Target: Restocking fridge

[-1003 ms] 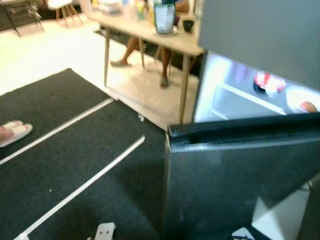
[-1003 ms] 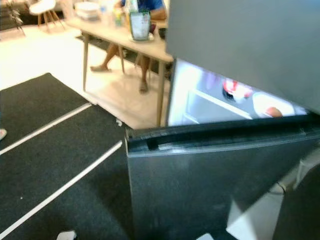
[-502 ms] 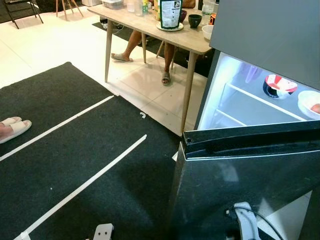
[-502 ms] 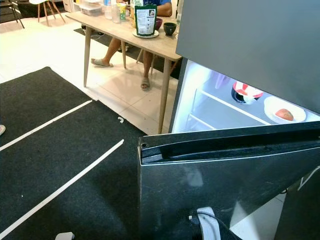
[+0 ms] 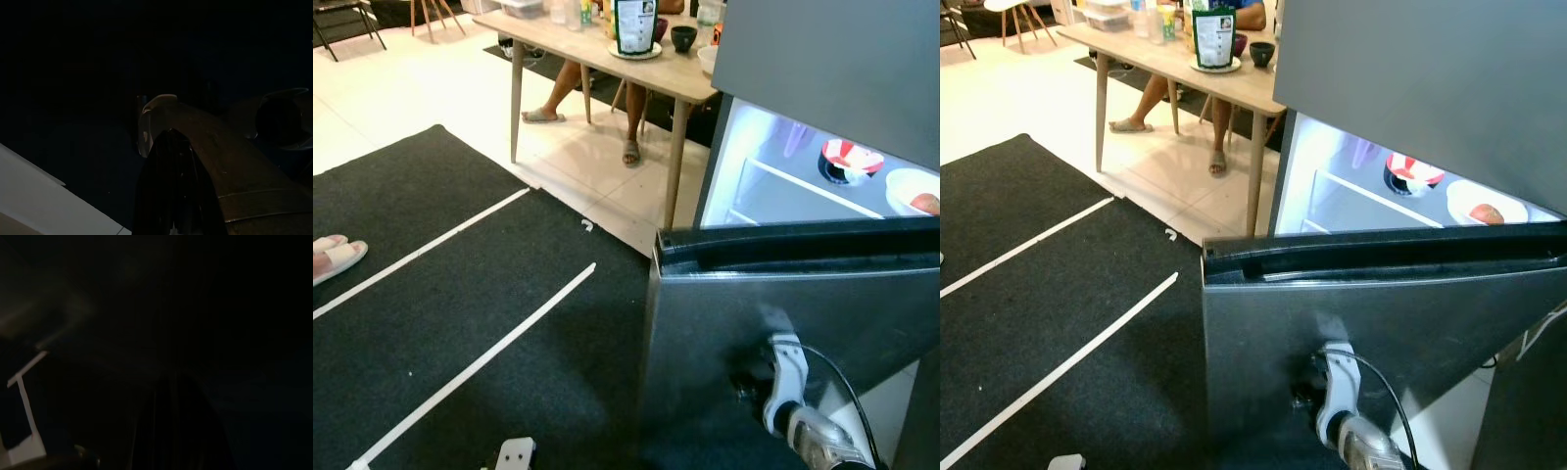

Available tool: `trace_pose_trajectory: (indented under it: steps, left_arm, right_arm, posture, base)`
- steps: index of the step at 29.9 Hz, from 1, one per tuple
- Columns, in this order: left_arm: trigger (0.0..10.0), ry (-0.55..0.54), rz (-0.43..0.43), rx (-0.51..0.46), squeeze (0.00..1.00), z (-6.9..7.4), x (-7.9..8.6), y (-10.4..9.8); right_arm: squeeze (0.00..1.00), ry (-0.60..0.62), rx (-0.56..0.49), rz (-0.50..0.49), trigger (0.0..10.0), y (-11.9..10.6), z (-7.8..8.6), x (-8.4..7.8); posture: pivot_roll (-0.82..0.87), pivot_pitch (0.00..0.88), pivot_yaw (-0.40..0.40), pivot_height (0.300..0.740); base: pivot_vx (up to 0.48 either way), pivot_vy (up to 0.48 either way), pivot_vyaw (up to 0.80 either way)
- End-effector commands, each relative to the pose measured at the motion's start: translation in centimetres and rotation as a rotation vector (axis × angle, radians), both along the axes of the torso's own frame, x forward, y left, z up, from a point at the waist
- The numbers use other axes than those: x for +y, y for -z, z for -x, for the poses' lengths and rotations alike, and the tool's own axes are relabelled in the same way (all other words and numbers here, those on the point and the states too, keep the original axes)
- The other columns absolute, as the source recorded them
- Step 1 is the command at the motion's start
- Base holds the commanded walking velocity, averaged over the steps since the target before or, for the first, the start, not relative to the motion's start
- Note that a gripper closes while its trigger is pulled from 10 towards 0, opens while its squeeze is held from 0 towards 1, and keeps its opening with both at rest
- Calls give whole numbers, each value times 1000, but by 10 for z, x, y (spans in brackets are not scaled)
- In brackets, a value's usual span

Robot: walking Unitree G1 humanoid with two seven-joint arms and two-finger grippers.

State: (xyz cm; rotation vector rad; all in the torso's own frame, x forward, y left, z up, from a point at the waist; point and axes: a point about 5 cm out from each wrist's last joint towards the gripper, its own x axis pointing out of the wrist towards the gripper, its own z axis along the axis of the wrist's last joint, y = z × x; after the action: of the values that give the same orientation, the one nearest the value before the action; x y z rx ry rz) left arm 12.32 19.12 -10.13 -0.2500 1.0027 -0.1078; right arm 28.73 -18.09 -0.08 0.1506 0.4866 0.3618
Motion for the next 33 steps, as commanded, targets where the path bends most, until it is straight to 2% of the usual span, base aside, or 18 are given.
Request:
trace_pose_trajectory:
  steps: [1, 5, 6, 8, 9, 12, 14, 17, 20, 21, 23, 25, 29, 33]
  left_arm:
    - [10000, 0, 24, 51, 0, 16, -5, 6]
    - [10000, -17, 25, 74, 0, 30, -3, 8]
    - [10000, -17, 25, 74, 0, 30, -3, 8]
    - [10000, -24, 24, 88, 0, 38, -2, 10]
    - [10000, -24, 24, 88, 0, 38, -2, 10]
    - [10000, -29, 24, 91, 0, 41, -2, 10]
    - [10000, -36, 25, 88, 0, 41, -3, 10]
    - [10000, -39, 27, 83, 0, 39, -3, 10]
    - [10000, -34, 30, 76, 0, 35, -4, 9]
    - [10000, -34, 30, 76, 0, 35, -4, 9]
    - [10000, -28, 32, 73, 0, 33, -4, 9]
    - [10000, -19, 31, 72, 0, 32, -4, 9]
    - [10000, -9, 29, 67, 0, 28, -3, 8]
    - [10000, -9, 30, 49, 0, 20, -5, 6]
  right_arm:
    - [0, -27, -94, 25, 10000, -19, -18, 7]
    - [0, -70, -217, 62, 10000, -57, -52, 22]
    - [0, -70, -217, 62, 10000, -57, -52, 22]
    - [0, -16, -321, 92, 10000, -90, -75, 27]
    - [0, -16, -321, 92, 10000, -90, -75, 27]
    - [0, 63, -427, 77, 10000, -125, -94, 29]
    - [0, 71, -449, 67, 10000, -129, -96, 31]
    - [0, 60, -426, 63, 10000, -118, -90, 31]
    - [0, 60, -307, 112, 10000, -74, -64, 22]
    - [0, 60, -307, 112, 10000, -74, -64, 22]
    - [0, 41, -243, 143, 10000, -50, -47, 16]
    - [0, 11, -207, 171, 10000, -37, -36, 12]
    - [0, -6, -194, 197, 10000, -33, -32, 8]
    - [0, 2, -204, 238, 10000, -40, -39, 7]
  posture:
    - [-19, 144, -42, 740]
    - [0, 171, -50, 740]
    - [0, 171, -50, 740]
    - [11, 185, -54, 740]
    - [11, 185, -54, 740]
    - [21, 188, -63, 740]
    - [24, 185, -66, 740]
    - [20, 177, -68, 740]
    - [10, 164, -67, 740]
    - [10, 164, -67, 740]
    - [0, 158, -66, 740]
    - [-16, 153, -63, 740]
    - [-23, 151, -66, 740]
    - [-21, 155, -68, 740]
  base:
    - [0, 0, 0]
    - [0, 0, 0]
    - [0, 0, 0]
    - [0, 0, 0]
    - [0, 0, 0]
    - [0, 0, 0]
    - [0, 0, 0]
    - [0, 0, 0]
    - [0, 0, 0]
    - [0, 0, 0]
    - [0, 0, 0]
    - [0, 0, 0]
    - [0, 0, 0]
    - [0, 0, 0]
